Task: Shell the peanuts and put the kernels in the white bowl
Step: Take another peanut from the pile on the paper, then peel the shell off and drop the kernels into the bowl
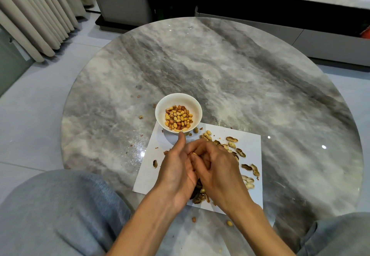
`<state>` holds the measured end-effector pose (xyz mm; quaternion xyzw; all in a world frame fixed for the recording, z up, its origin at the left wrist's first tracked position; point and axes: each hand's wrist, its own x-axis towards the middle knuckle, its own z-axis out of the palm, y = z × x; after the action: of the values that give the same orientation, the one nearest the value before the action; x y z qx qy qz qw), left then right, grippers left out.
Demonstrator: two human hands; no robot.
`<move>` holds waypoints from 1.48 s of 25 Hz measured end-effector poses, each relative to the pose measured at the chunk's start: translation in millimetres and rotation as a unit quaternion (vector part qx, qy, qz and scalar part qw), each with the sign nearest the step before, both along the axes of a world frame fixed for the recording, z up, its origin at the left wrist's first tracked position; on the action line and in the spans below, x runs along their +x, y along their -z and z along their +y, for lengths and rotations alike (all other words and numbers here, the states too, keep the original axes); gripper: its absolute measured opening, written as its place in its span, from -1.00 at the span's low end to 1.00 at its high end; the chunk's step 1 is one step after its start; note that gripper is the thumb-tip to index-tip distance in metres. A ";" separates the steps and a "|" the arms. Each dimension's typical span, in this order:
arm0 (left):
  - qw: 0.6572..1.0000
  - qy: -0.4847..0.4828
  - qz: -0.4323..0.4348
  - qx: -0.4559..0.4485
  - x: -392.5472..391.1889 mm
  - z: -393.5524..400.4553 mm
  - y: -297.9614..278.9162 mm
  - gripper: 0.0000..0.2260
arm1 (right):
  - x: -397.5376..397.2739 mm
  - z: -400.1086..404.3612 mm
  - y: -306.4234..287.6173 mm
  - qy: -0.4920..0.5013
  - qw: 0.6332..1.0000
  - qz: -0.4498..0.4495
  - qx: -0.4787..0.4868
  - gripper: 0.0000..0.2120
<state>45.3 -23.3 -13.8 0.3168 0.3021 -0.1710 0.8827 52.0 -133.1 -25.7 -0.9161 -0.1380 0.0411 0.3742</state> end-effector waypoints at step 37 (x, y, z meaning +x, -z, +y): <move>0.681 0.209 -0.104 0.694 -15.7 38.7 -2.2 -0.76 | -93.2 -59.8 3.1 0.075 0.957 0.146 -0.238 -0.86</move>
<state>29.6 15.4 -11.6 0.9092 0.1661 -0.0583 0.3772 -41.2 -192.9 -28.7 -0.9703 0.0008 0.1784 0.1631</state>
